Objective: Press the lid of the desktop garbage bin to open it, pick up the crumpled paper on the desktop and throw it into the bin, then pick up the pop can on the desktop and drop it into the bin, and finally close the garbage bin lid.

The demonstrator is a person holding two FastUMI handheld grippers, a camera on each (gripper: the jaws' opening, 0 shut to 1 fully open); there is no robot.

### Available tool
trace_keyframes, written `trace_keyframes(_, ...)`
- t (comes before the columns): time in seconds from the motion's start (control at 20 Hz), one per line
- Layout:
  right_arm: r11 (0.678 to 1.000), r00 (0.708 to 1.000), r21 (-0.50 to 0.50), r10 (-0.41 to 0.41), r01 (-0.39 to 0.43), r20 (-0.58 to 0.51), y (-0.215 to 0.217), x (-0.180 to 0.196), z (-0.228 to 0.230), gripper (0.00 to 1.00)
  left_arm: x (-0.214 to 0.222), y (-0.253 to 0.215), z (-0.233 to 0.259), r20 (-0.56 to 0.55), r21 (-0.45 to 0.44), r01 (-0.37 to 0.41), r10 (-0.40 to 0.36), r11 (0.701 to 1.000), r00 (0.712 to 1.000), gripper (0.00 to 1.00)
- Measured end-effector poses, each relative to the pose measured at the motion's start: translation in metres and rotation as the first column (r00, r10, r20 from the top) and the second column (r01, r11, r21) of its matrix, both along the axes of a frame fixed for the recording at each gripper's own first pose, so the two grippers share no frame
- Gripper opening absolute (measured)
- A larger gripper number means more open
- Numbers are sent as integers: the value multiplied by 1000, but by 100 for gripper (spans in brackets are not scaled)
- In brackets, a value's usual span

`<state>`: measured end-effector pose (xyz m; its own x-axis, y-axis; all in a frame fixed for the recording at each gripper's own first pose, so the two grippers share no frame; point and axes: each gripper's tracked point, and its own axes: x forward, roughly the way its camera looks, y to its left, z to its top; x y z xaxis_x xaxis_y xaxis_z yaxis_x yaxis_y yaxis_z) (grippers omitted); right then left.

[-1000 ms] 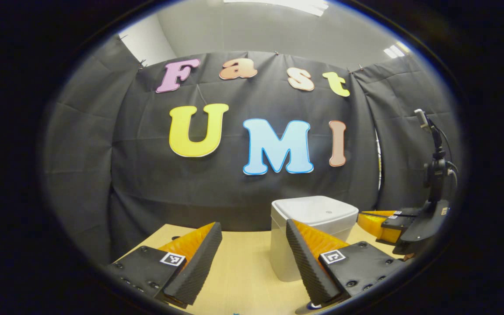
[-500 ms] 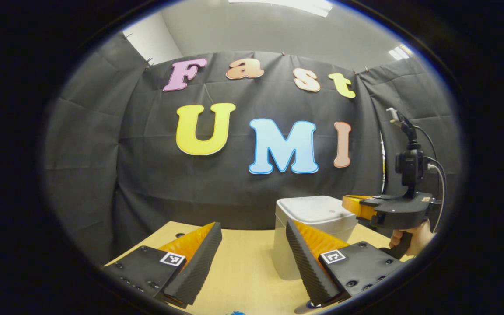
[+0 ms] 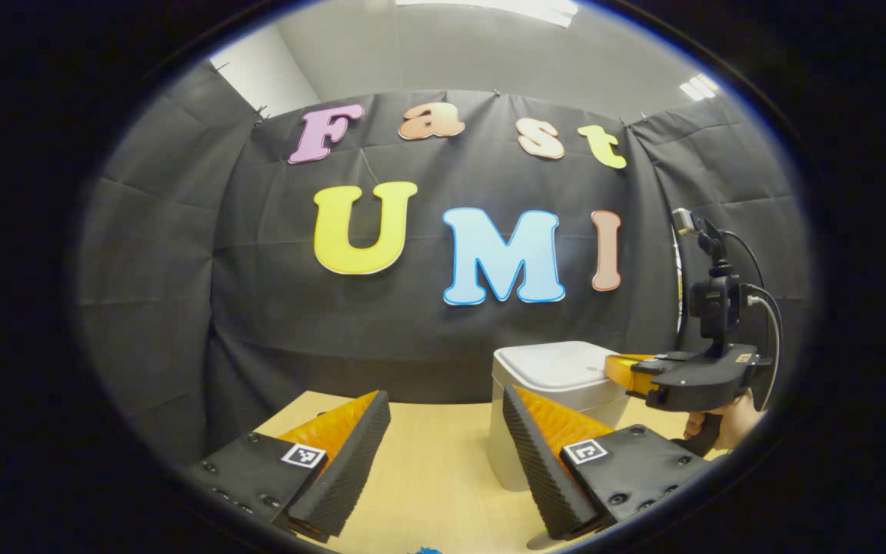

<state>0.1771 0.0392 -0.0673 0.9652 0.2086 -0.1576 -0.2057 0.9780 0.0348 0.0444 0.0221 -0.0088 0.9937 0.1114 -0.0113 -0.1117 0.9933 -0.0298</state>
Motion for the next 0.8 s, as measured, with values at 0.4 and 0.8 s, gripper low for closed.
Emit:
trace_keyframes(0.4, 980, 996, 195, 50, -35, -72, -2, 2, 2, 1, 1, -5, -5, -12, -28, 16, -17, 999, 1000, 97)
trace_keyframes(0.8, 987, 999, 159, -4, -2, 36, -7, -3, 36, 1, -7, -2, -2, 1, -31, -6, 6, 1000, 1000, 97)
